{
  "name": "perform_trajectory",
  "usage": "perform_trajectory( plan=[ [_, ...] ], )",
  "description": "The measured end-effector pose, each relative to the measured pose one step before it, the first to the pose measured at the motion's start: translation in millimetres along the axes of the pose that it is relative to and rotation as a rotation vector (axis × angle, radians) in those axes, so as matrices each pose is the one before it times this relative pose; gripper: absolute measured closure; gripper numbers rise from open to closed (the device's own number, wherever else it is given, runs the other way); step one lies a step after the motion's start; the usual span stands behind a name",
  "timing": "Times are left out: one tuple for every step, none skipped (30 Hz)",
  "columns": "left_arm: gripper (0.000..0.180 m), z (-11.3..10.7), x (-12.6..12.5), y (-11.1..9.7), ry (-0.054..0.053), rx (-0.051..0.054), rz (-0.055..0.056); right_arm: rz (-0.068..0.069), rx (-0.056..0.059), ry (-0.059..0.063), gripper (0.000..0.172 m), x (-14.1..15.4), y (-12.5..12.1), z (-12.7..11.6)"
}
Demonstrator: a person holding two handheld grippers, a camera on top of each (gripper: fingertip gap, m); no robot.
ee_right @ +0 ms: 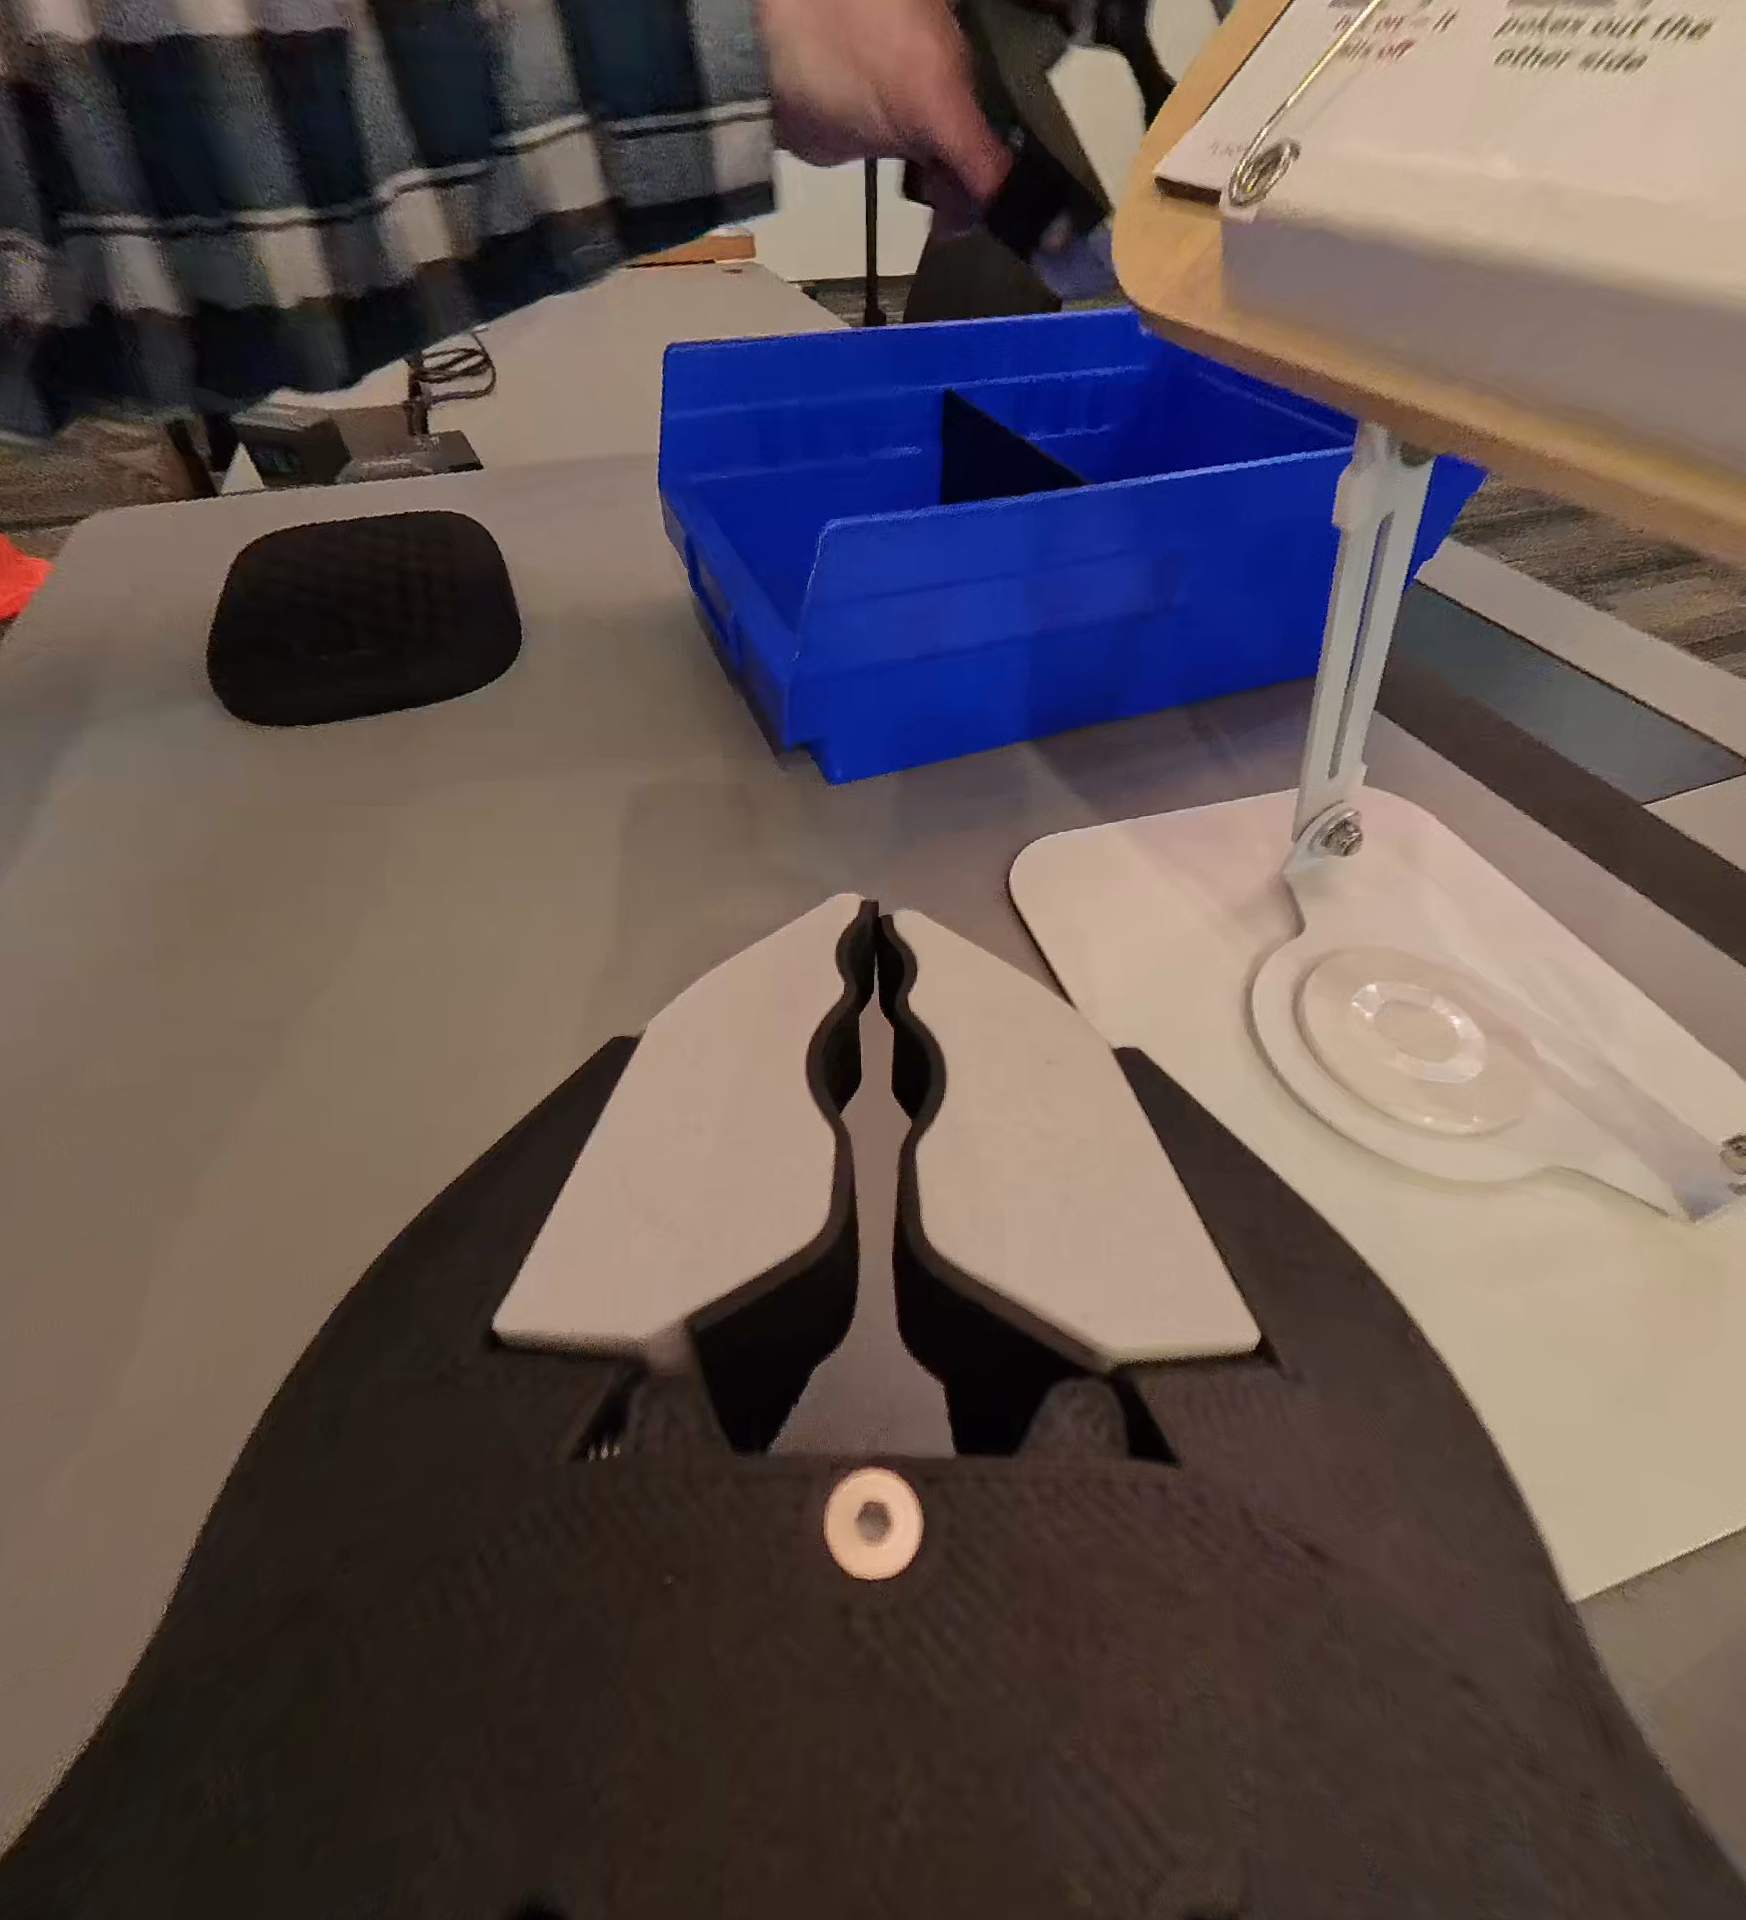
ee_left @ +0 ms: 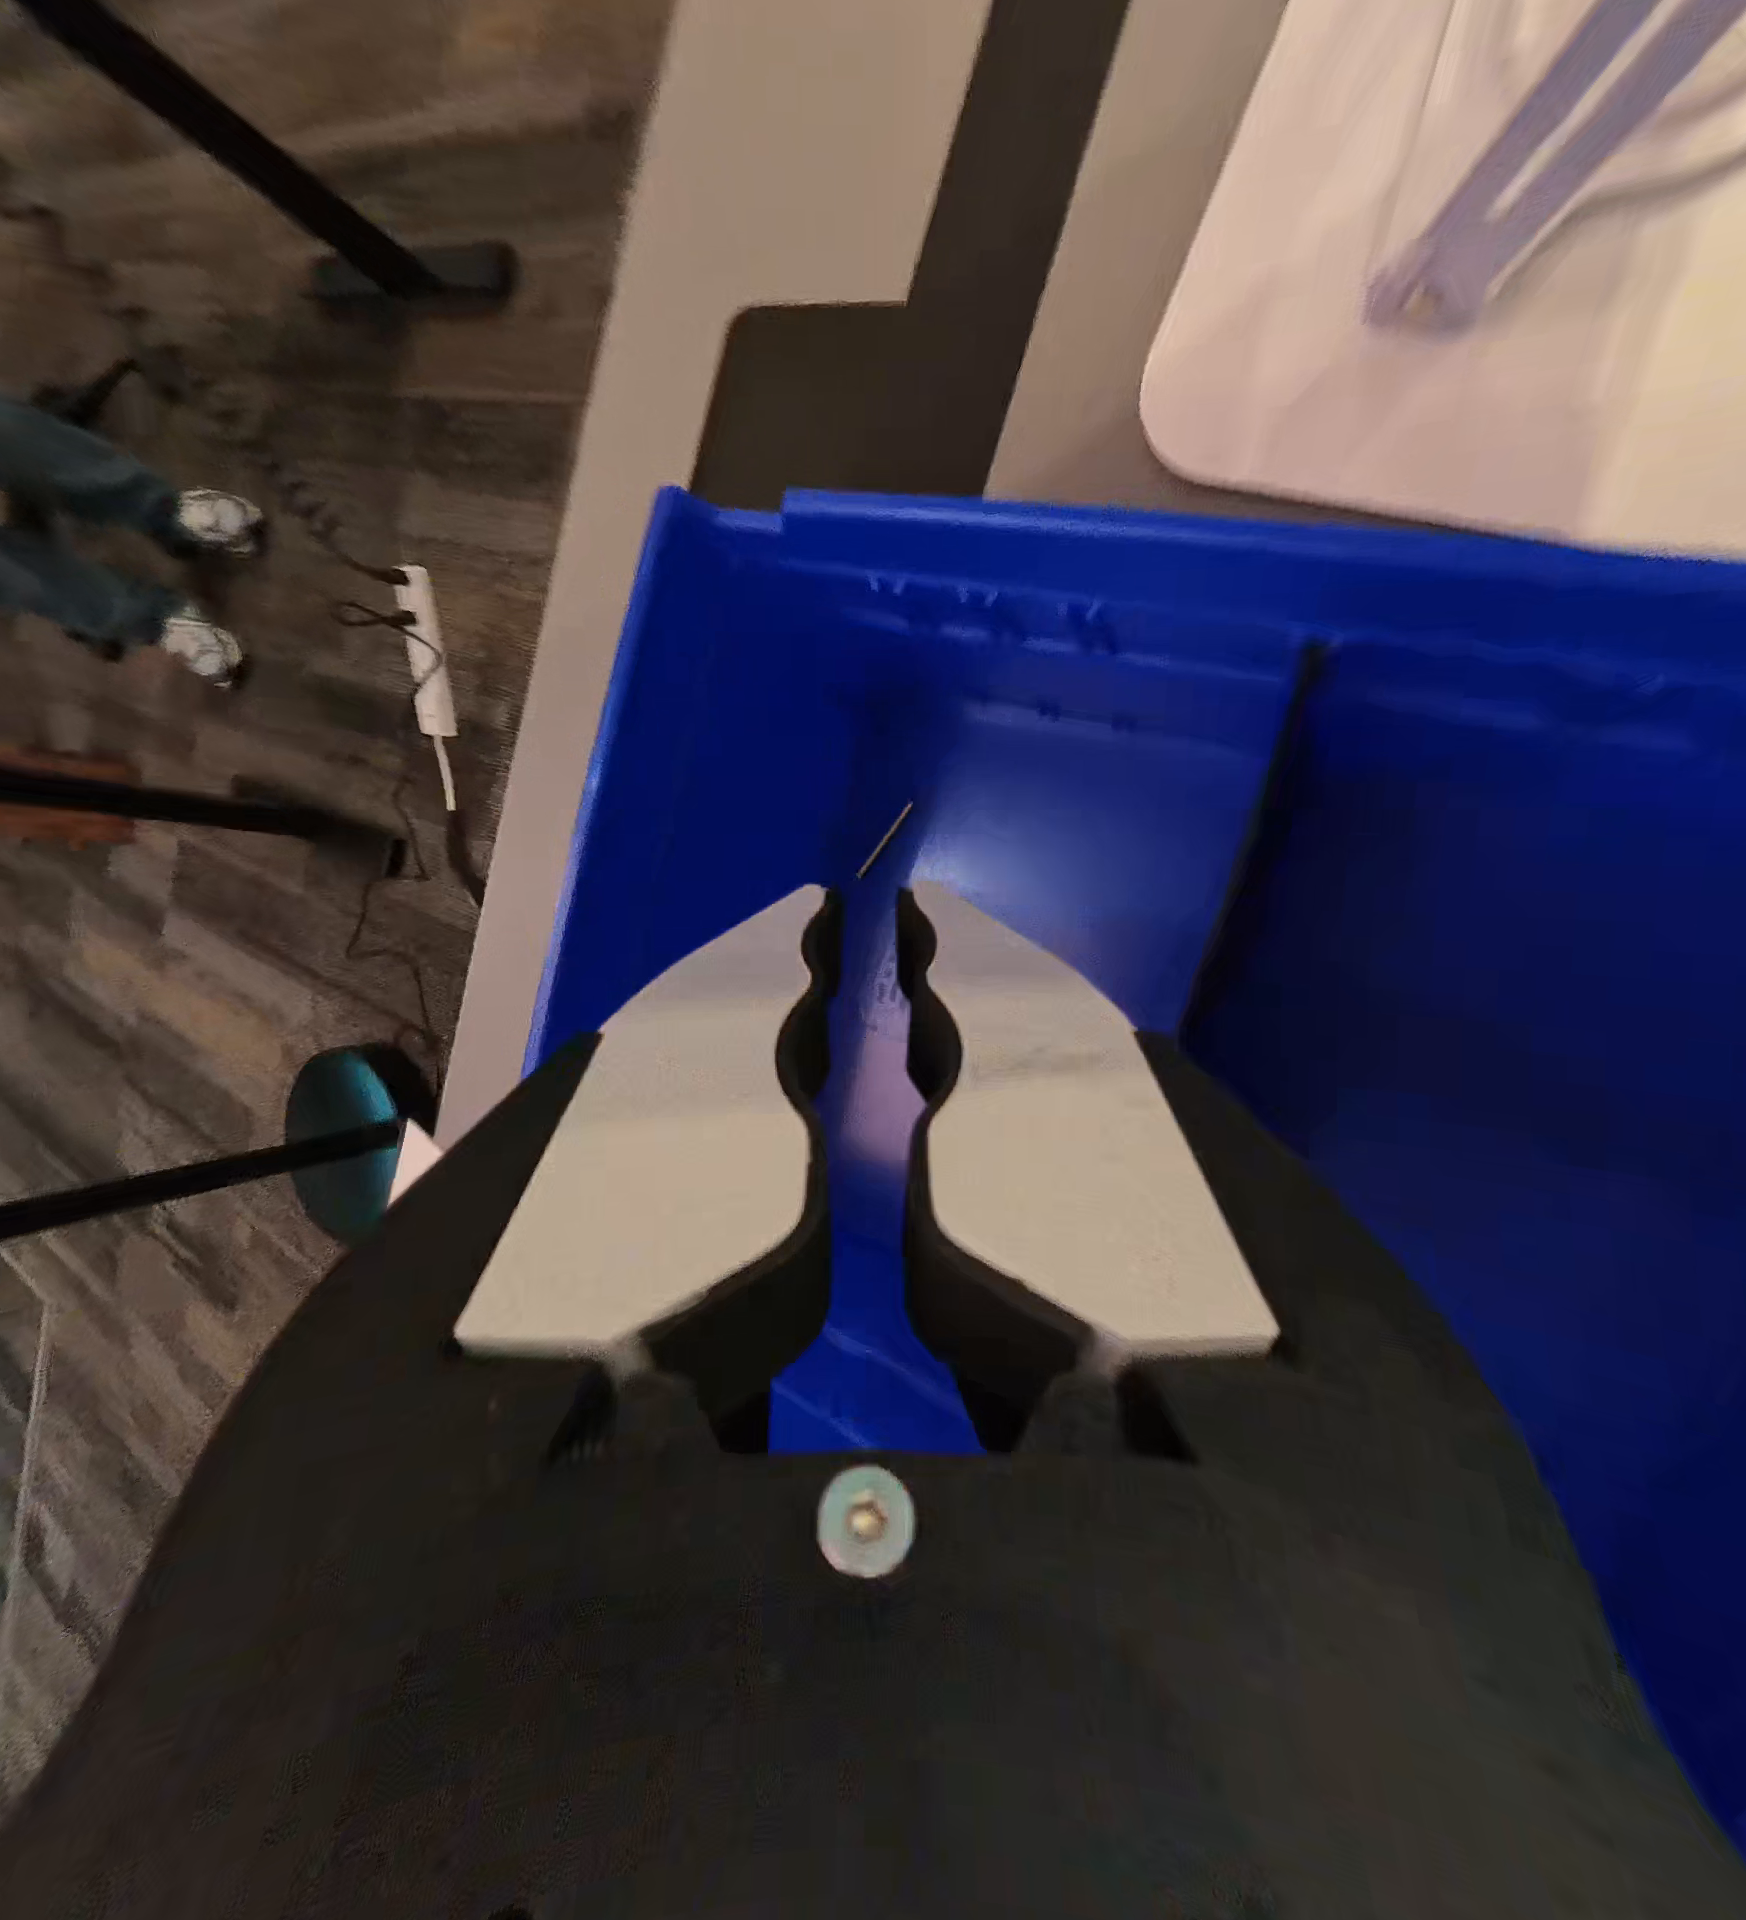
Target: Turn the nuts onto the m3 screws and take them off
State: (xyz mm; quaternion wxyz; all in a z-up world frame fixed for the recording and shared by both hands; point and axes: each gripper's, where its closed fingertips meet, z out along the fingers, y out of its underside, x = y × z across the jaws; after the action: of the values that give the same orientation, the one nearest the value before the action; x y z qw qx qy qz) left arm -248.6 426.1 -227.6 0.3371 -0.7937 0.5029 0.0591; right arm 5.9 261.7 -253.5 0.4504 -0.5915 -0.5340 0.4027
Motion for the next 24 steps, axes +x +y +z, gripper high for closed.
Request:
perform_trajectory(
  plan=[
    [0.169,13.06,-3.41,6.0,0.0417,-0.0379,0.0079,0.014,-0.0035,-0.006,0.171,0.77,3.45,0.14],
    [0.168,12.01,-3.18,2.99,0.0385,-0.0209,0.0058,0.0122,-0.0021,-0.0088,0.171,0.78,2.88,0.05],
    [0.166,10.22,-1.23,-0.26,0.0365,0.0014,0.026,0.0099,0.0,-0.0107,0.171,0.63,2.12,-0.07],
    [0.165,8.95,0.08,-0.36,0.0366,-0.0029,0.0264,0.0099,0.0003,-0.007,0.171,1.33,1.52,-0.41],
    [0.161,8.35,-1.18,1.33,0.0256,-0.0203,0.0183,0.0092,0.0052,-0.0061,0.171,1.2,0.29,-0.58],
    [0.16,7.58,-0.31,1.59,0.0244,-0.0222,0.0215,0.0086,0.0098,-0.0088,0.171,0.42,-0.49,-0.78],
    [0.16,7.05,1.49,1.33,0.0298,-0.0188,0.0254,0.0068,0.0075,-0.0071,0.171,0.11,-0.46,-0.67],
    [0.159,6.58,-0.41,1.76,0.0126,-0.0263,0.0231,0.0031,0.0017,-0.0032,0.171,0.35,0.37,-0.48],
    [0.158,6.47,-0.04,1.43,0.0098,-0.0255,0.0211,0.0007,-0.0009,-0.0034,0.171,-0.03,0.56,-0.33],
    [0.157,6.3,1.97,0.28,0.0191,-0.0175,0.0196,0.0008,0.0002,-0.005,0.171,-0.39,0.08,-0.14],
    [0.157,5.57,1.79,-0.4,0.0146,-0.015,0.0212,0.0002,0.0018,-0.0045,0.171,-0.49,-0.24,-0.28],
    [0.157,5.39,0.34,-0.34,0.0027,-0.0184,0.0218,-0.0014,0.0014,-0.004,0.171,-0.6,-0.11,-0.1],
    [0.157,5.21,-0.45,1.92,-0.003,-0.0324,0.0266,-0.002,0.0005,-0.0038,0.171,-0.64,0.01,-0.17],
    [0.157,5.02,0.61,3.34,0.0067,-0.0386,0.0239,-0.0014,0.0007,-0.0026,0.171,-0.43,-0.05,-0.05],
    [0.158,4.44,1.13,1.7,0.0145,-0.0231,0.0102,-0.0012,0.0016,-0.0017,0.171,-0.33,-0.19,-0.3],
    [0.157,3.54,0.03,1.38,0.0066,-0.0179,0.0084,-0.0017,0.0012,-0.0026,0.171,-0.62,-0.16,-0.14],
    [0.156,3.12,1.59,1.45,0.0205,-0.0129,0.003,-0.0021,-0.0001,-0.0021,0.171,-0.52,0.04,-0.01],
    [0.155,2.43,1.1,-0.02,0.0214,0.0006,-0.0104,-0.002,-0.0008,-0.0005,0.171,-0.23,0.11,0.03],
    [0.154,0.17,-1.32,-2.1,0.0088,0.0161,-0.0105,-0.0012,-0.0016,-0.0012,0.171,-0.38,0.26,0.2],
    [0.156,0.35,1.76,0.38,0.0314,0.0004,-0.0121,-0.0008,-0.002,-0.0023,0.171,-0.35,0.26,0.27],
    [0.162,0.36,1.82,0.71,0.0352,-0.0029,-0.0195,-0.0005,-0.0013,-0.0018,0.171,-0.21,0.12,0.1],
    [0.18,0.48,-1.6,2.33,0.005,-0.01,0.0014,-0.0003,-0.0001,-0.0007,0.171,-0.16,0.12,0.02],
    [0.18,1.33,0.17,0.5,0.0117,0.0069,-0.01,-0.0012,0.0012,-0.001,0.171,-0.24,-0.16,-0.23],
    [0.18,0.36,0.36,-0.13,0.0129,0.0126,-0.0237,-0.0012,0.0023,-0.0016,0.171,-0.42,-0.27,-0.25]
  ],
)
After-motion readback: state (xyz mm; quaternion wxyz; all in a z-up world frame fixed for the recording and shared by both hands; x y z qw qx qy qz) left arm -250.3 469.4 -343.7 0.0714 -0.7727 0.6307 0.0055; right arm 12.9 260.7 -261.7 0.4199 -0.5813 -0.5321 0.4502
